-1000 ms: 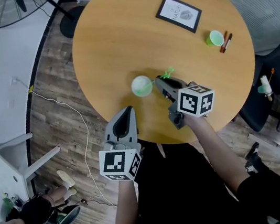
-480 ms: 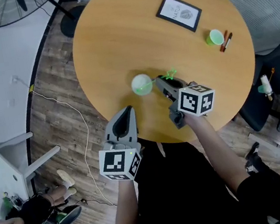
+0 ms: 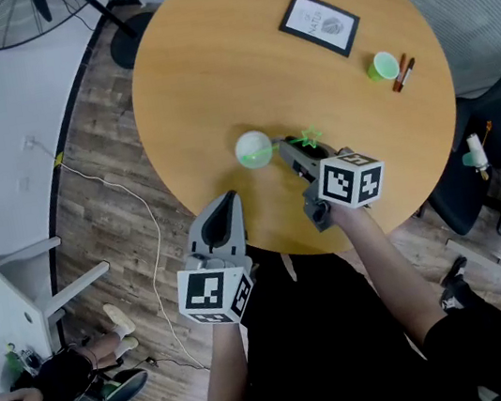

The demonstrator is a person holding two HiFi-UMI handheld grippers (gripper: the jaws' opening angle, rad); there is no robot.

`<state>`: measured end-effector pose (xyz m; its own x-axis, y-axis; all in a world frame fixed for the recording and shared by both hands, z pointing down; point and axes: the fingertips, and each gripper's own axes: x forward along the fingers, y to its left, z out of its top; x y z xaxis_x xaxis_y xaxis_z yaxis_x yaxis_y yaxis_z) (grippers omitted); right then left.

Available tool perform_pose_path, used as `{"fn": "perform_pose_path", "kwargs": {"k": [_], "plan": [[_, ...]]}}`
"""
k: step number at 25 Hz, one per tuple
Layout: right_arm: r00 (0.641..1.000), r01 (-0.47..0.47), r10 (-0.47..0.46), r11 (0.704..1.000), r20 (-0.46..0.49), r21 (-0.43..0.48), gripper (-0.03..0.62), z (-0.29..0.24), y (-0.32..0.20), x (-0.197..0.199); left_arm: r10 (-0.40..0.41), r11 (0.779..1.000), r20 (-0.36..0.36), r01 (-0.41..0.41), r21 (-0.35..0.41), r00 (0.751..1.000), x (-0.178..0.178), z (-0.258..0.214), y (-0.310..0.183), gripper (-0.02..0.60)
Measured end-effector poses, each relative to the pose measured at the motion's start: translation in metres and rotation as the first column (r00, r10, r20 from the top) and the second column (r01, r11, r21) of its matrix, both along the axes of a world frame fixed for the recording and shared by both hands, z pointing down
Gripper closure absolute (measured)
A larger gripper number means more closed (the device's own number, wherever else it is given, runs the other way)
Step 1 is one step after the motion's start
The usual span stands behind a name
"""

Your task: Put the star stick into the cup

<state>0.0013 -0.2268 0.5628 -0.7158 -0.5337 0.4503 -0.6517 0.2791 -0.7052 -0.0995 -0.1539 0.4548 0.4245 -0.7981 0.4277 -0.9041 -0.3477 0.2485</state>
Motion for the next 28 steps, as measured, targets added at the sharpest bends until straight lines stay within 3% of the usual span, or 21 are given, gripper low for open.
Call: {"fn": "perform_pose_path", "kwargs": {"k": [28], "plan": [[1.0, -0.025, 0.024, 0.999, -0.009, -0.026, 0.5, 0.0, 0.032, 0.008, 0.018, 0.999, 0.016, -0.019, 0.03, 1.0, -0.001, -0.017, 0.023, 0.581]]}}
